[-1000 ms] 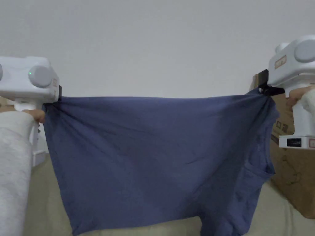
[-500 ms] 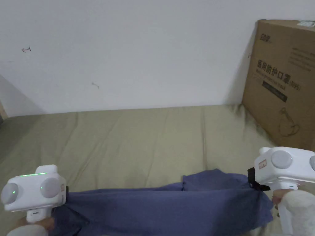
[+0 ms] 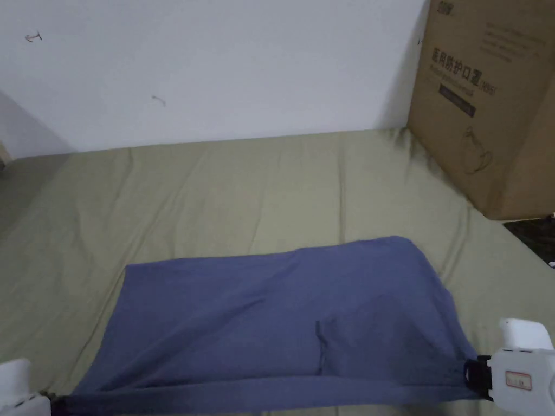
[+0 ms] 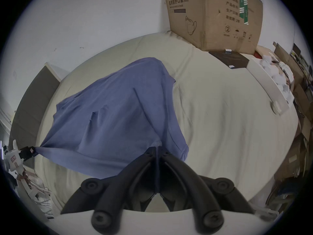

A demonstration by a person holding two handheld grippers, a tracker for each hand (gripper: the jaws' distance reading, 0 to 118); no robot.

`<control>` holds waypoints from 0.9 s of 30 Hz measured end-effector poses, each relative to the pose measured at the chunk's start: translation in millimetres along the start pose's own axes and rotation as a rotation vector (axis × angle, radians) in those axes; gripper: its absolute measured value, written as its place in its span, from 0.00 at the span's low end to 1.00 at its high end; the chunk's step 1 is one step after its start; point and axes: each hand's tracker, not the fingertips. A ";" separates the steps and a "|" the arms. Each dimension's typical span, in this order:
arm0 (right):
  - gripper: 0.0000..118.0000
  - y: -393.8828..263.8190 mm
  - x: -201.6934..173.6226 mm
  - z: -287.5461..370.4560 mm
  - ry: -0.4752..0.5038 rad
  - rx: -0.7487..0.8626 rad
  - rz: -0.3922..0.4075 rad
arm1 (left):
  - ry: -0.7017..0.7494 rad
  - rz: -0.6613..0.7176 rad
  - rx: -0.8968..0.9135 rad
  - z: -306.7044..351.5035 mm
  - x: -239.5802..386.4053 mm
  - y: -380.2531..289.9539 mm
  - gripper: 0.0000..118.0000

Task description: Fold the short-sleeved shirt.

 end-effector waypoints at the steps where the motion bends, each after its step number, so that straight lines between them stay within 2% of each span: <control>1: 0.01 -12.8 0.4 9.1 -0.019 -0.010 0.021 | -0.003 -0.011 -0.010 6.4 -4.5 -14.1 0.03; 5: 0.01 -58.5 11.8 23.5 -0.019 -0.051 0.040 | -0.010 0.014 -0.091 27.9 -15.6 -64.9 0.03; 7: 0.01 -77.1 17.7 30.8 -0.031 -0.067 0.022 | -0.008 0.005 -0.096 32.3 -19.9 -81.5 0.03; 13: 0.01 -92.1 24.7 23.6 -0.032 -0.066 -0.003 | 0.009 -0.021 -0.071 35.4 -16.3 -93.1 0.05; 14: 0.02 -91.2 23.8 22.4 -0.023 -0.056 -0.014 | 0.009 -0.016 -0.068 33.8 -15.4 -90.9 0.14; 15: 0.06 -89.8 20.9 23.6 -0.024 -0.043 -0.012 | 0.018 -0.016 -0.070 35.6 -10.1 -88.3 0.30; 16: 0.18 -87.7 18.2 26.2 -0.029 -0.032 -0.001 | 0.031 -0.021 -0.074 35.3 -9.2 -86.3 0.50; 17: 0.46 -84.2 21.4 24.5 -0.030 -0.024 0.014 | 0.031 -0.019 -0.071 36.8 -10.6 -84.9 0.71; 18: 0.59 -81.7 21.1 25.9 -0.033 -0.026 0.025 | 0.024 -0.006 -0.060 39.6 -13.1 -83.7 0.79; 22: 0.59 -75.8 23.2 42.5 -0.030 0.022 0.012 | -0.030 0.060 -0.043 62.2 -15.8 -74.7 0.79; 24: 0.52 -74.7 20.7 50.8 -0.003 0.044 0.005 | -0.059 0.084 0.000 75.1 -17.1 -73.4 0.77; 25: 0.40 -77.3 21.5 51.4 0.002 0.058 0.013 | -0.063 0.086 -0.001 81.7 -17.8 -73.4 0.66; 26: 0.23 -78.5 18.9 54.1 0.003 0.070 0.034 | -0.072 0.095 0.012 87.1 -18.3 -74.5 0.46; 27: 0.16 -81.2 15.2 57.2 -0.007 0.077 0.056 | -0.081 0.101 0.035 89.4 -20.0 -78.0 0.38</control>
